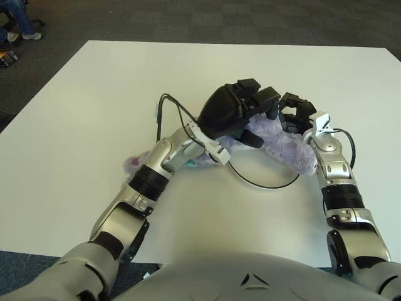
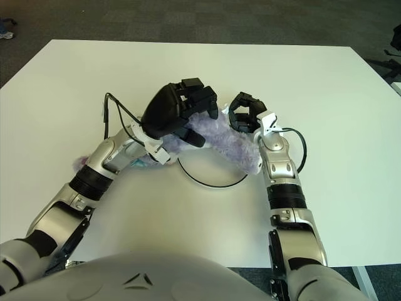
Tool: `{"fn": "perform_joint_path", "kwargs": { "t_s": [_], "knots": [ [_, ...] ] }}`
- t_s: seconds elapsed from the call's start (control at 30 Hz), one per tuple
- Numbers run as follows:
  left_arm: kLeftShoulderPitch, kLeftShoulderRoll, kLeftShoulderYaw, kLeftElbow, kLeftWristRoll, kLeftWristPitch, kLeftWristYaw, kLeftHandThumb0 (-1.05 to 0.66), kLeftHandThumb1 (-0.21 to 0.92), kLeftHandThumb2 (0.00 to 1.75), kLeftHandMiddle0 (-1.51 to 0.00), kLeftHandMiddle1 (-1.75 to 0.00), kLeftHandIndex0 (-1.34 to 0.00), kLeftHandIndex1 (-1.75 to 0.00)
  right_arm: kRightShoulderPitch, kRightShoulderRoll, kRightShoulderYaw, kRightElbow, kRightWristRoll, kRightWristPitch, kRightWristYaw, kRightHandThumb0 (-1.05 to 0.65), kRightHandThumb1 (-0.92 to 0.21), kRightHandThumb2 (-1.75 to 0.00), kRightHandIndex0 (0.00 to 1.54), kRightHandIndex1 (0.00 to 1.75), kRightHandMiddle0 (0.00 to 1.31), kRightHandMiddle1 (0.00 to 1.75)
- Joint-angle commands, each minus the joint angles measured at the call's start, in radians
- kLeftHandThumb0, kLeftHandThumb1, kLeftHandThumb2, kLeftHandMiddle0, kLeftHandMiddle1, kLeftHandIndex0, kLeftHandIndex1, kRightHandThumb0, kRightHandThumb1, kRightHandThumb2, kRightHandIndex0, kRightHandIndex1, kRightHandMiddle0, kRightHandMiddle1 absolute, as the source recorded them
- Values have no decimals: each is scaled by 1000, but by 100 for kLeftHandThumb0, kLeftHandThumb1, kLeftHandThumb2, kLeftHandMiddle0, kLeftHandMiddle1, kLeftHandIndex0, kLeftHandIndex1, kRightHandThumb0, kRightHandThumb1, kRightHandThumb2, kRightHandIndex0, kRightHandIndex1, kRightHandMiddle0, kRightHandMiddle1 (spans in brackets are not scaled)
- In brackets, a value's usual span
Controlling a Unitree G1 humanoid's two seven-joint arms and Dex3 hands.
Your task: Put the doll into the plate.
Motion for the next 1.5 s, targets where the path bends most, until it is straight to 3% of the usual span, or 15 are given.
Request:
{"fn": "perform_joint_path", "kwargs": {
  "t_s": [0.0,0.5,0.87,0.97,1.0,1.03,1.13,1.23,1.37,1.47],
  "knots": [
    [-1,12,-15,2,24,16,-12,-44,41,120,-116,-175,-53,-175,20,5,-3,43,-5,21,5,-47,-37,-125,111,175,58,175],
    [7,-22,-27,37,-8,-10,51,-44,40,122,-116,-175,-54,-175,-23,-56,-93,88,109,-28,152,-44,-44,-116,113,175,51,175],
    [-6,-40,-19,92,-26,-56,104,-45,38,123,-112,-175,-55,-175,-39,-109,-147,88,84,-52,106,-43,-48,-111,110,175,48,175],
    [-6,-41,-12,94,-43,-44,87,-44,39,122,-102,-175,-54,-175,-33,-115,-151,71,60,-57,67,-43,-49,-110,106,175,48,175],
    [-2,-41,-11,87,-43,-31,78,-44,39,122,-100,-175,-54,-175,-30,-118,-150,63,53,-59,58,-43,-49,-110,105,175,47,175],
    [0,-41,-11,83,-43,-22,72,-28,34,128,-90,-171,-50,-175,-27,-120,-150,58,48,-61,51,-43,-49,-109,103,175,47,175],
    [17,-33,-5,41,-23,47,31,-10,29,131,-75,-172,-49,-166,-18,-124,-146,39,29,-70,32,-43,-50,-108,101,175,47,175],
    [38,-26,-5,-6,3,113,-5,-3,52,106,-43,-174,-34,-171,-14,-127,-145,28,22,-67,24,-42,-51,-107,99,175,46,175],
    [84,-27,-13,-92,83,253,-59,-1,75,79,-23,-174,-20,-173,-13,-134,-146,6,12,-45,12,-42,-51,-107,97,175,46,175],
    [100,-27,-20,-127,113,309,-79,25,65,90,-33,-174,-7,-142,-13,-137,-147,-6,6,-34,9,-42,-51,-107,93,175,46,175]
  ]
}}
